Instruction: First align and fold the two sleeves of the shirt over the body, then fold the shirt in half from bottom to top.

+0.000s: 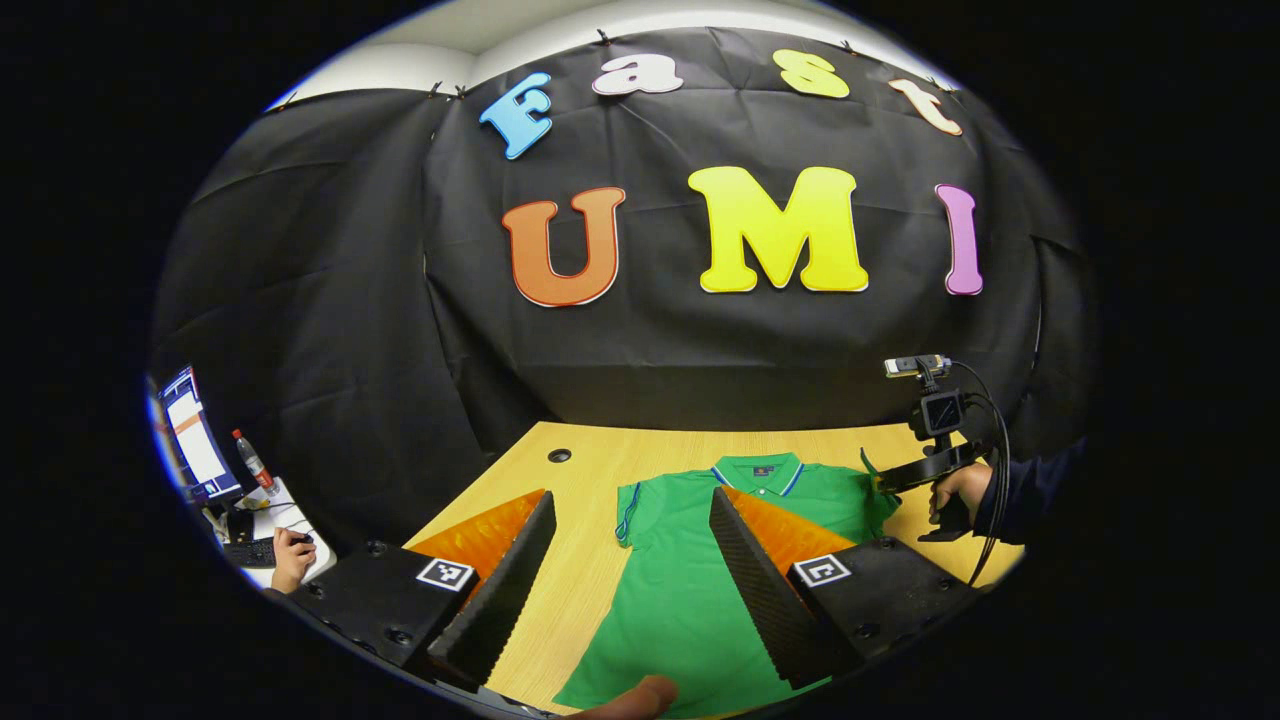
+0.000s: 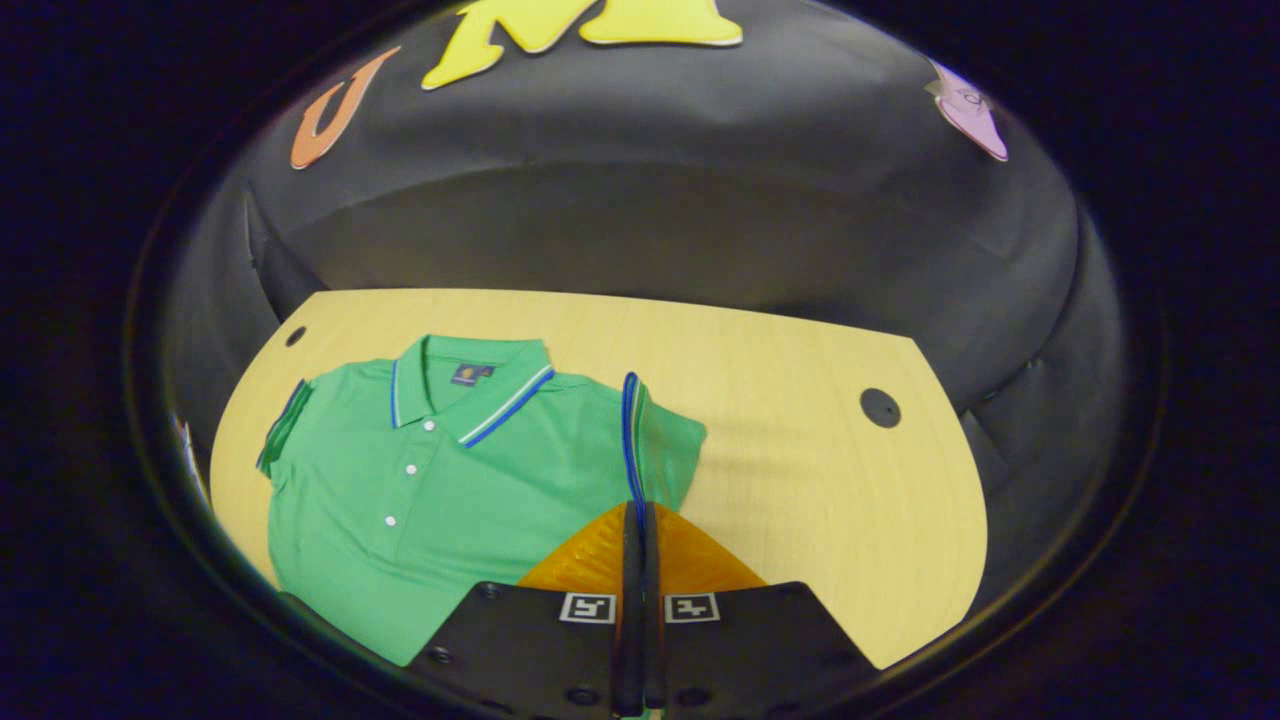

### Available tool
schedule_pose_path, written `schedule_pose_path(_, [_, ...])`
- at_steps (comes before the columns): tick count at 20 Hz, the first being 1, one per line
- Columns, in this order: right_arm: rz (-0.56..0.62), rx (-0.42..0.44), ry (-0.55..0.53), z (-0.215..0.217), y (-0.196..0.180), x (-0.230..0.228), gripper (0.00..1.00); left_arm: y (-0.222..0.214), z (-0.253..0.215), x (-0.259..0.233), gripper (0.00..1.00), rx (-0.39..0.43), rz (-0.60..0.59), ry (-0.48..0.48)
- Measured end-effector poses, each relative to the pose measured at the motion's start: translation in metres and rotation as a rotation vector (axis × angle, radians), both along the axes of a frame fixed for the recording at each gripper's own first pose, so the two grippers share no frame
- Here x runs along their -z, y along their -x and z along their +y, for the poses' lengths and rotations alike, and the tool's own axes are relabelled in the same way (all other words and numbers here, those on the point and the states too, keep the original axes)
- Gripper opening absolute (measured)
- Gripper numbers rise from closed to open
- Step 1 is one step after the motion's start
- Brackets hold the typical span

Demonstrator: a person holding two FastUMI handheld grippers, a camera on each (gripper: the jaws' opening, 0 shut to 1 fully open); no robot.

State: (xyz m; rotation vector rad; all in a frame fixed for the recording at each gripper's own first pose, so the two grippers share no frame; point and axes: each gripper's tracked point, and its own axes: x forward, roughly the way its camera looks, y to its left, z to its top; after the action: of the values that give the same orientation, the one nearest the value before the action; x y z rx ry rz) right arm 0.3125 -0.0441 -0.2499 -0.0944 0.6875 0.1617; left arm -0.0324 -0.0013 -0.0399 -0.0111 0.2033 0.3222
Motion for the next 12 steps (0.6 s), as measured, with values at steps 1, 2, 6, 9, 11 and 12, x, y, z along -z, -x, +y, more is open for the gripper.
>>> schedule_pose_path(1, [0.003, -0.022, -0.006, 0.013, 0.002, 0.002, 0.03, 0.002, 0.002, 0.001, 1.0, -0.003, -0.001, -0.004])
schedule_pose_path(2, [0.007, -0.034, -0.007, 0.021, 0.006, 0.004, 0.03, 0.005, 0.006, 0.001, 1.0, -0.008, 0.001, -0.009])
schedule_pose_path(6, [0.02, -0.099, -0.016, 0.062, 0.019, 0.018, 0.03, 0.009, 0.021, 0.009, 1.0, -0.027, 0.03, 0.053])
schedule_pose_path(9, [0.046, -0.118, -0.013, 0.083, 0.029, 0.03, 0.03, 0.013, 0.034, 0.016, 1.0, -0.04, 0.042, 0.078])
schedule_pose_path(11, [0.049, -0.126, -0.003, 0.089, 0.031, 0.033, 0.04, 0.011, 0.043, 0.02, 1.0, -0.042, 0.05, 0.076])
schedule_pose_path(12, [0.04, -0.123, 0.001, 0.09, 0.031, 0.032, 0.05, 0.01, 0.046, 0.023, 1.0, -0.036, 0.058, 0.084])
